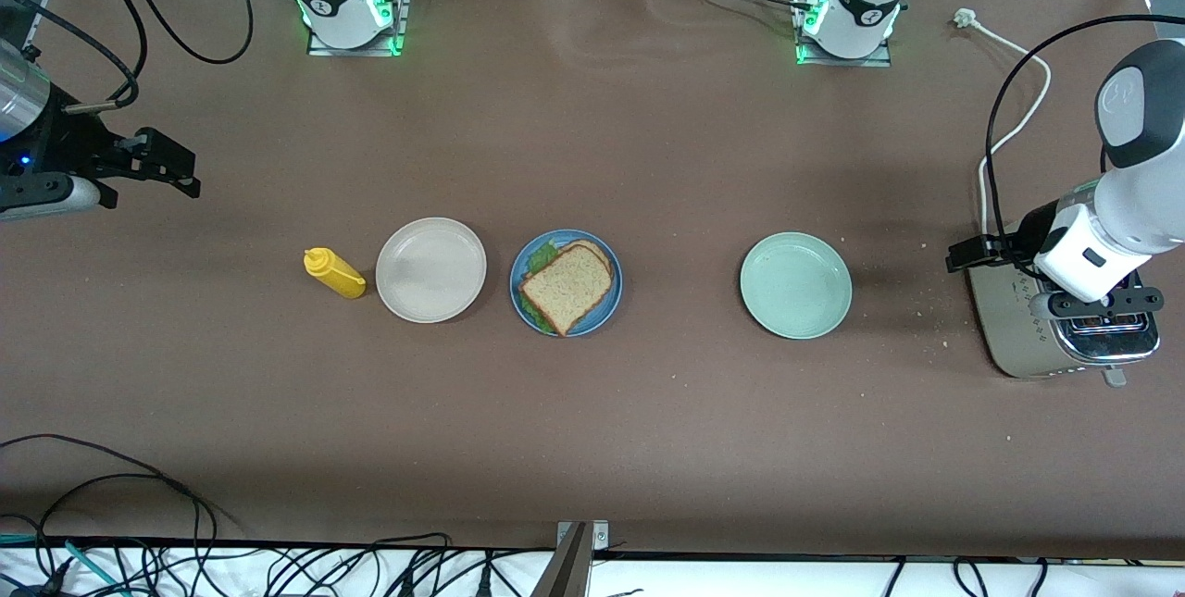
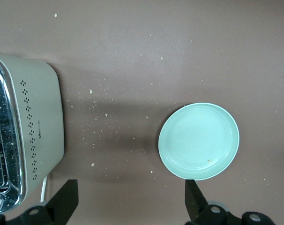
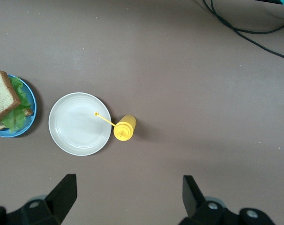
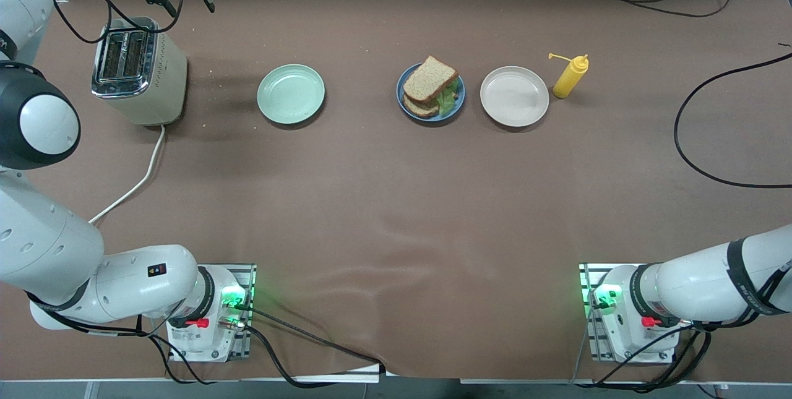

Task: Make sandwich in blue plate with both arms

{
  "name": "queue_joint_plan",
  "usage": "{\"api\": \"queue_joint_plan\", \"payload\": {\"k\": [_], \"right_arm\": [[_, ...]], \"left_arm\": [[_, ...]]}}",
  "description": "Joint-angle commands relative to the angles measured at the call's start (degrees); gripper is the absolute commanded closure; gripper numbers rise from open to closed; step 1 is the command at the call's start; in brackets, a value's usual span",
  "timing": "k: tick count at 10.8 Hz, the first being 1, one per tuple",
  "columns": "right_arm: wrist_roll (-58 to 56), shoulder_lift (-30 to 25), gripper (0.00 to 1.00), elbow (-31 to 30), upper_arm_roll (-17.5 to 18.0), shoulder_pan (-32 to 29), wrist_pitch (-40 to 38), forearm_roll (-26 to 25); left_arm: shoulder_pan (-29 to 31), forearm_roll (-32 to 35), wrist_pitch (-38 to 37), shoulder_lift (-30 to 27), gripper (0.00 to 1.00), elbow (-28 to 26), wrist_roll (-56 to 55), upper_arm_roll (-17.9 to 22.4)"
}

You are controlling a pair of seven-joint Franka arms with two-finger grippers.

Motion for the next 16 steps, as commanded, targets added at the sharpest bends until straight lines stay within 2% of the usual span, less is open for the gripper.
{"api": "queue_joint_plan", "payload": {"k": [1,16], "right_arm": [[0.00,0.12,0.00,0.87,-0.05,-0.13,-0.56,0.00],[-0.09,0.12,0.00,0.96,-0.05,-0.22,-0.56,-0.35]], "left_arm": [[-0.06,1.12,-0.26,-1.43,0.00,-1.37,0.78,-0.07],[-0.59,1.20,-0.78,-1.52,0.00,0.47,0.52,-0.42]]}}
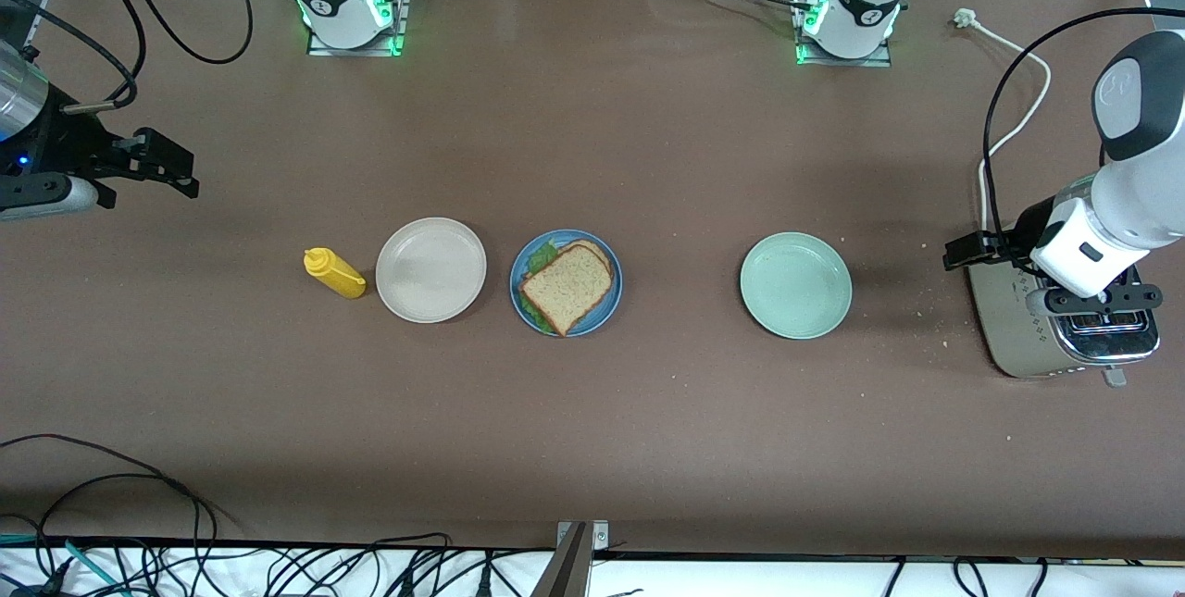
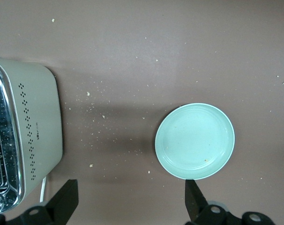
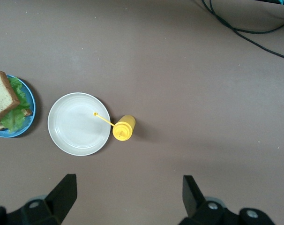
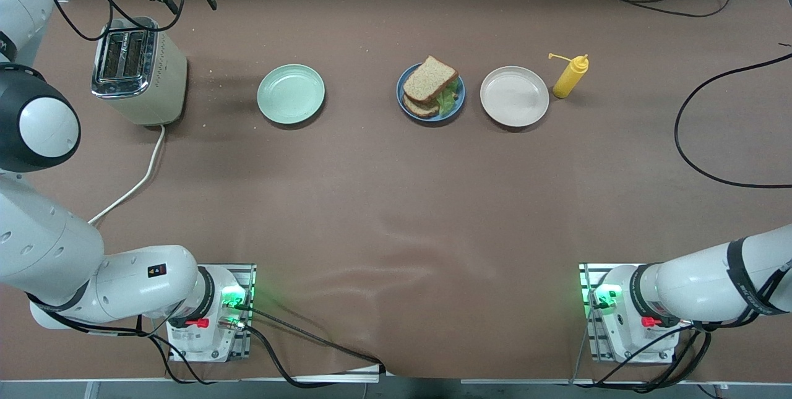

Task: Make sandwich in blue plate with both arms

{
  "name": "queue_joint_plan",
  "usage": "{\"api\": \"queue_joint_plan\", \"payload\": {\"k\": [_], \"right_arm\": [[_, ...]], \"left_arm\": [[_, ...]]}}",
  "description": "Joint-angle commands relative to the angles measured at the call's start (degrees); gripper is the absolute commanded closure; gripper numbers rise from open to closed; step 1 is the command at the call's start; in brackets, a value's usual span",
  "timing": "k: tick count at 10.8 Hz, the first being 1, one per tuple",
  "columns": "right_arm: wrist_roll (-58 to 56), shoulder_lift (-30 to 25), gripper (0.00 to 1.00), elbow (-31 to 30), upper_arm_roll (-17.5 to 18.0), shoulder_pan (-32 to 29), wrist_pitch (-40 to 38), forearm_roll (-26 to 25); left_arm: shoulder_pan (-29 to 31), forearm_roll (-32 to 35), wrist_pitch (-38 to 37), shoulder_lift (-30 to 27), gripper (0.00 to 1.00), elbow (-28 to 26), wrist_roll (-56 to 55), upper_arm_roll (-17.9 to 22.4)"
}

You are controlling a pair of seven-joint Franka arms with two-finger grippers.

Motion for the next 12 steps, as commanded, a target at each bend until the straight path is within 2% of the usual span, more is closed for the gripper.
{"api": "queue_joint_plan", "payload": {"k": [1,12], "right_arm": [[-0.08,0.12,0.00,0.87,0.06,-0.20,-0.47,-0.34],[-0.08,0.12,0.00,0.87,0.06,-0.20,-0.47,-0.25]], "left_arm": [[-0.07,1.12,-0.78,-0.78,0.00,0.35,0.52,-0.06],[-0.34,1.12,-1.48,-0.69,0.00,0.70,0.34,0.12]]}}
